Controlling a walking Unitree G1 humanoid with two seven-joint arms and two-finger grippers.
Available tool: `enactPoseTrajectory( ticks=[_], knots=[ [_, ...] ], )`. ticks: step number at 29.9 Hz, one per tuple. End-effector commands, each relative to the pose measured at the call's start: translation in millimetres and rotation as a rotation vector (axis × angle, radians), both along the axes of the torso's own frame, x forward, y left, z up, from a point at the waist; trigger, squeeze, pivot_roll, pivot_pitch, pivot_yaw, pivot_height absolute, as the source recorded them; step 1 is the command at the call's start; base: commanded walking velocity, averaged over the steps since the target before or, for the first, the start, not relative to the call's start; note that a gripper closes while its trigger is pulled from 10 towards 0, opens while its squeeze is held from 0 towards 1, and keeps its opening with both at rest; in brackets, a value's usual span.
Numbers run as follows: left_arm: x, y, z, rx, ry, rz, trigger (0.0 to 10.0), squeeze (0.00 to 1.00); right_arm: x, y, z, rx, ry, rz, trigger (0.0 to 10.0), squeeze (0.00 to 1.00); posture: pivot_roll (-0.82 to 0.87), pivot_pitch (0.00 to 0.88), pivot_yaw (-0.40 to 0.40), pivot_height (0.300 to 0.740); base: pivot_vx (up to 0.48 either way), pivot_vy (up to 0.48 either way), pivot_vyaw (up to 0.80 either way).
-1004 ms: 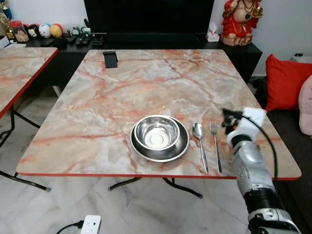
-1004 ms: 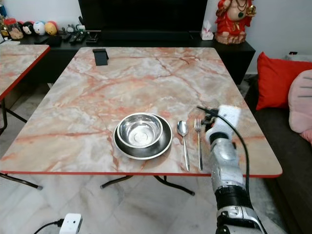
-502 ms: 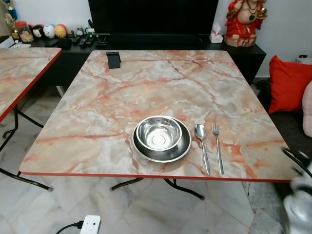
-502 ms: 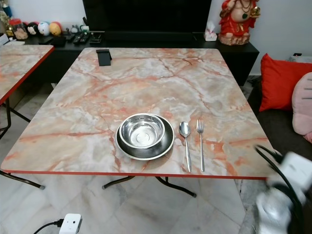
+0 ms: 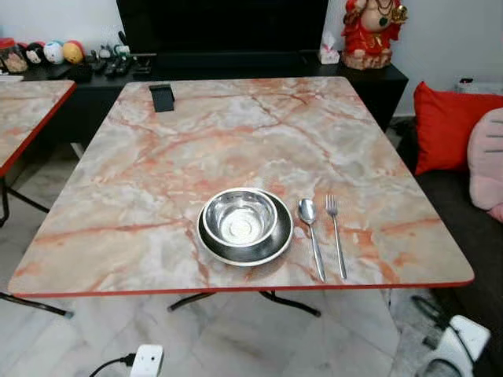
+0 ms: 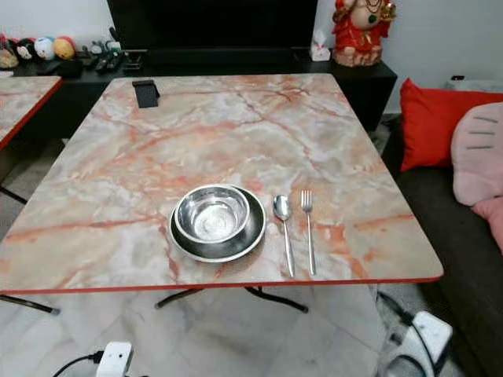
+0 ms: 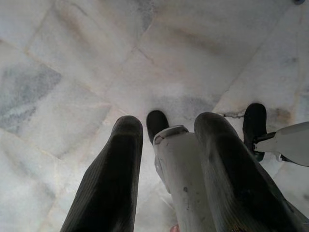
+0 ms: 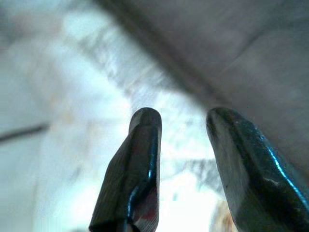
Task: Setting the table
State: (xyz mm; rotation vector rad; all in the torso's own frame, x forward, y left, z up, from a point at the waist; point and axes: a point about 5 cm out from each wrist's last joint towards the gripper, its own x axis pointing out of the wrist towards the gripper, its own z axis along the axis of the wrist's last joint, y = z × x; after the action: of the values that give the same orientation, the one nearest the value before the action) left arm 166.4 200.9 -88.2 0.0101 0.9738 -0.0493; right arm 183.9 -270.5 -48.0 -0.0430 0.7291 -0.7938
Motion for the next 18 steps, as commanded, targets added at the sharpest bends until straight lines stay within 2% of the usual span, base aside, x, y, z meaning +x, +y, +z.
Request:
enactPoseTrajectory(
  ticks=[1,4,6,7,8,10,11,12,18],
  knots=[
    [-3.7,0.9,-2,0.007,0.013,0.008,10.0,0.0,-7.3,8.7,-12,0.059,0.067,0.068,10.0,0.0,-0.01,0.0,-0.023,0.736,0.0,0.0,0.0],
    [-3.9,0.3,-2,0.006,0.012,0.015,10.0,0.0,-10.1,19.9,-21,0.114,0.113,0.183,10.0,0.0,-0.01,0.0,-0.027,0.736,0.0,0.0,0.0],
    [-4.0,-0.4,-2,0.004,0.011,0.019,10.0,0.0,-10.0,26.3,-24,0.159,0.098,0.23,10.0,0.0,-0.01,0.0,-0.032,0.736,0.0,0.0,0.0],
    [-3.9,-0.6,-2,0.004,0.01,0.022,10.0,0.0,-12.2,35.5,-29,0.195,0.14,0.345,10.0,0.0,0.0,0.0,-0.034,0.736,0.0,0.0,0.0],
    [-3.9,-0.6,-2,0.004,0.01,0.023,10.0,0.0,-13.1,37.6,-31,0.202,0.155,0.375,10.0,0.0,0.0,0.0,-0.034,0.736,0.0,0.0,0.0],
    [-3.9,-0.5,-2,0.003,0.007,0.03,10.0,0.0,-15.4,37.7,-32,0.191,0.159,0.388,10.0,0.0,0.0,0.0,-0.034,0.736,0.0,0.0,0.0],
    [-3.9,0.1,-2,0.006,0.003,0.044,10.0,0.0,-19.2,41.9,-35,0.26,0.146,0.384,10.0,0.0,0.0,0.0,-0.034,0.736,0.0,0.0,0.0],
    [-3.9,0.2,-2,0.007,0.002,0.048,10.0,0.0,-20.7,44.6,-36,0.284,0.144,0.397,10.0,0.0,-0.01,0.0,-0.036,0.736,0.0,0.0,0.0],
    [-4.4,0.0,-2,0.005,0.0,0.049,10.0,0.0,-25.8,54.7,-41,0.365,0.125,0.429,10.0,0.0,-0.01,0.0,-0.035,0.736,0.0,0.0,0.0]
  ],
)
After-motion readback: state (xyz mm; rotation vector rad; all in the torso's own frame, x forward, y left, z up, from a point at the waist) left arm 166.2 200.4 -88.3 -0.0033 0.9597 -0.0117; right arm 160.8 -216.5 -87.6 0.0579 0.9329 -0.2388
